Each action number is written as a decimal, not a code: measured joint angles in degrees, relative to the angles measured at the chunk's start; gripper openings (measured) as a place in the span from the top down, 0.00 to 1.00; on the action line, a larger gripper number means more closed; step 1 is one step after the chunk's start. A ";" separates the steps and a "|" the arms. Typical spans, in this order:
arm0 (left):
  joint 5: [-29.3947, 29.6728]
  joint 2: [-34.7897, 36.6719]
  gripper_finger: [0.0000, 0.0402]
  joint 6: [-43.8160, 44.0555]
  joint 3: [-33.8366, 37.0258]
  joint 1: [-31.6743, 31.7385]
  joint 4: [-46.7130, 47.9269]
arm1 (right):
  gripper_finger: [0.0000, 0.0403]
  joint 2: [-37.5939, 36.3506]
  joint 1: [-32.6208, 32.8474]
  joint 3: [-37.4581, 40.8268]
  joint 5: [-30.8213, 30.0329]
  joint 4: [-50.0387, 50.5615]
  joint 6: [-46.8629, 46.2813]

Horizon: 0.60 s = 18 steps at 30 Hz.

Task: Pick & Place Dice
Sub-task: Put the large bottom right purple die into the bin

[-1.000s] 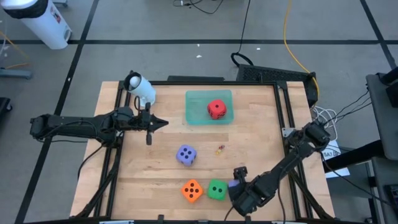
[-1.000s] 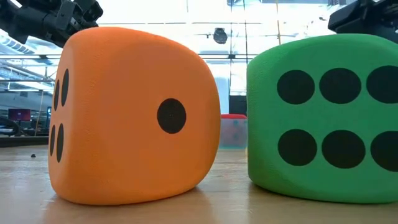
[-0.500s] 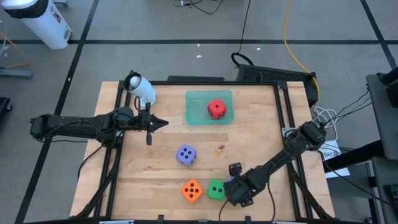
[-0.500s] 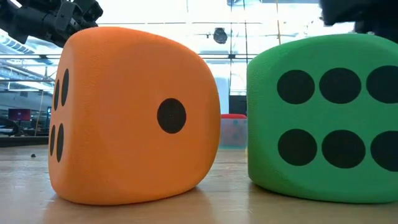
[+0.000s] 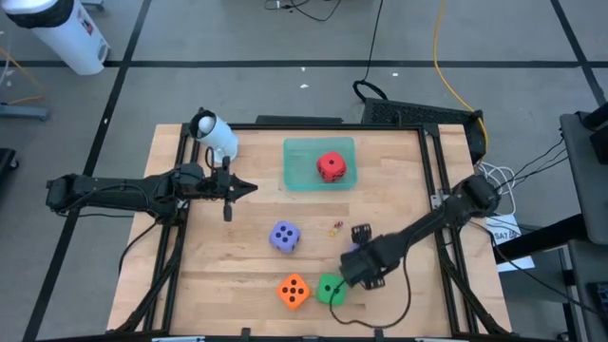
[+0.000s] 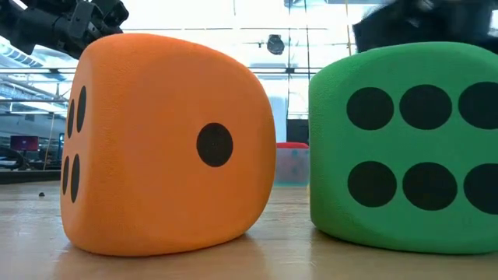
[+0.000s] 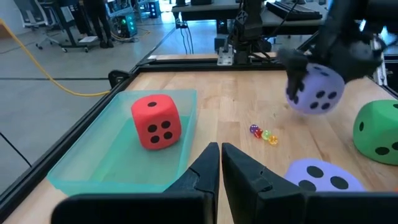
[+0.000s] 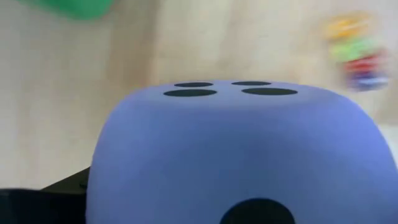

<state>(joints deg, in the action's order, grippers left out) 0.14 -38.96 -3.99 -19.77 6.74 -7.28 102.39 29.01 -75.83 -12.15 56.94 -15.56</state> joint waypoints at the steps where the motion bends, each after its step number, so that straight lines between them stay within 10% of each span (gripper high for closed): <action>1: 0.00 -0.01 0.92 0.00 0.00 -0.01 -0.09 | 0.10 -1.27 -0.93 -0.01 -1.09 0.24 1.32; 18: -0.07 -5.14 0.92 2.92 0.04 0.04 -8.40 | 0.09 -14.28 -31.33 -0.14 0.52 -25.24 31.11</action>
<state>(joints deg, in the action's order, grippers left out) 0.08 -44.10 -1.07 -19.73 6.79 -15.69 88.11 -2.32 -75.96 -11.64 31.70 15.55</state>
